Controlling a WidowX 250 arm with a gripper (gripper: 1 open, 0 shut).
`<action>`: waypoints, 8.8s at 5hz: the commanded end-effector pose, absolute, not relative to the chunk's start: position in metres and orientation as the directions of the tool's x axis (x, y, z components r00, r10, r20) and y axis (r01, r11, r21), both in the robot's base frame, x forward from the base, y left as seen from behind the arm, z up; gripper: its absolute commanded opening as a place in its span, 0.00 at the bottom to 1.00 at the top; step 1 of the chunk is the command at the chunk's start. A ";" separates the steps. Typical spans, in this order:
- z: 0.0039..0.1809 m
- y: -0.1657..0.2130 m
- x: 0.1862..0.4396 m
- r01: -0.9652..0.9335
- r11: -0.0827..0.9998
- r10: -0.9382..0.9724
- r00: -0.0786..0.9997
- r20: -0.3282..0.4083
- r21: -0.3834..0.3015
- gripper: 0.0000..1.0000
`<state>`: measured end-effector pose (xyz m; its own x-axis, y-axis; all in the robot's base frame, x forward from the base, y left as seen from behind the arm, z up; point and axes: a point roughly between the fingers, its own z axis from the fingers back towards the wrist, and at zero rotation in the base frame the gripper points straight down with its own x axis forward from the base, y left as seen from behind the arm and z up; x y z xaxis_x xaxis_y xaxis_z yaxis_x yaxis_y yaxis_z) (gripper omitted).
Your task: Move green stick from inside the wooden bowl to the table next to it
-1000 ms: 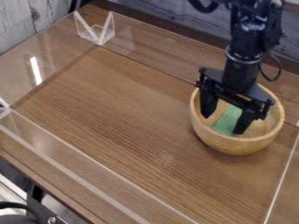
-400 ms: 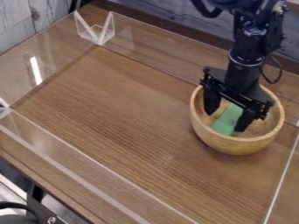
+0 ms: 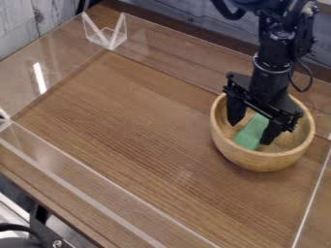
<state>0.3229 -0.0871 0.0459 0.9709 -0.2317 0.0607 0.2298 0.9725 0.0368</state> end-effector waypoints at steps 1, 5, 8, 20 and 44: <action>0.069 -0.087 0.328 0.235 0.971 -0.239 0.961 0.141 0.040 1.00; 0.069 -0.086 0.330 0.240 0.969 -0.245 0.954 0.172 0.052 1.00; 0.067 -0.087 0.330 0.240 0.969 -0.247 0.951 0.184 0.057 1.00; 0.097 -0.053 0.330 0.109 0.994 -0.110 0.971 0.211 0.020 0.00; 0.114 -0.017 0.365 -0.109 0.992 0.122 0.937 0.328 -0.055 0.00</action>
<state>0.3555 -0.0217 0.0964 0.9565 0.1068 0.2715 -0.0976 0.9941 -0.0474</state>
